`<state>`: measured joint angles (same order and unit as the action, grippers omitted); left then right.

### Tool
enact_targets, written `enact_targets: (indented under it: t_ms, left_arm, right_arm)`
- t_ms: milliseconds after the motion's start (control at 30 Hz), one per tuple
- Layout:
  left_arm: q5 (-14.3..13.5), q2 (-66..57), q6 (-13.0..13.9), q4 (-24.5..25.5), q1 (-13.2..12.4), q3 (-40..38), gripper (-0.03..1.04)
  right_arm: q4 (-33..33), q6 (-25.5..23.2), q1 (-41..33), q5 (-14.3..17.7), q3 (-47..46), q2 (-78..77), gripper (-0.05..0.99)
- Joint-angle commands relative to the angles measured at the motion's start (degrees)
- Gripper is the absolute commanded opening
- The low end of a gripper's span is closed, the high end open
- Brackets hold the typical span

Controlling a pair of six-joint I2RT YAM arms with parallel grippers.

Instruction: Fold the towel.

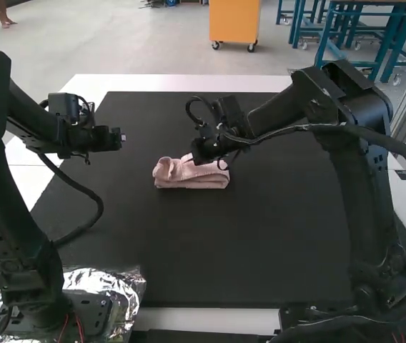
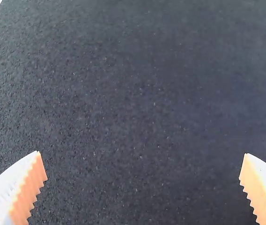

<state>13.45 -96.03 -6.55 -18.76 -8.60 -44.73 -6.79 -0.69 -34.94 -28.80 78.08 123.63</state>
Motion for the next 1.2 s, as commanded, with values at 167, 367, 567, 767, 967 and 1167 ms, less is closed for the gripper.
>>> enact_targets:
  t_ms: [167, 367, 567, 767, 967, 1167]
  left_arm:
    - [-0.45, -0.65, -0.66, -1.1, 0.16, -0.27, 0.97]
    - [-0.36, -1.18, -1.36, -1.45, 0.16, -0.18, 0.97]
    - [-0.36, -1.18, -1.36, -1.54, 0.16, -0.09, 0.97]
    - [-0.45, -0.21, -1.36, -0.57, 0.16, -1.15, 0.97]
    - [-0.45, 4.09, -1.36, 2.94, 1.39, -4.14, 0.97]
    - [-0.62, 12.01, -1.36, 8.22, 4.65, -7.39, 0.97]
  right_arm:
    - [-1.65, -2.04, -1.36, -1.17, 3.39, 3.98, -0.02]
    - [-2.0, -2.12, -2.06, -1.44, 5.41, 7.15, -0.02]
    - [-2.71, -1.6, -1.62, -2.76, 5.24, 10.66, -0.02]
    - [-3.15, -1.68, -1.45, -2.76, 5.5, 10.58, -0.02]
    - [-1.48, -3.35, -1.27, -2.49, 9.81, 2.23, -0.02]
    - [2.74, -5.2, 0.4, -0.82, 12.79, -9.64, 0.18]
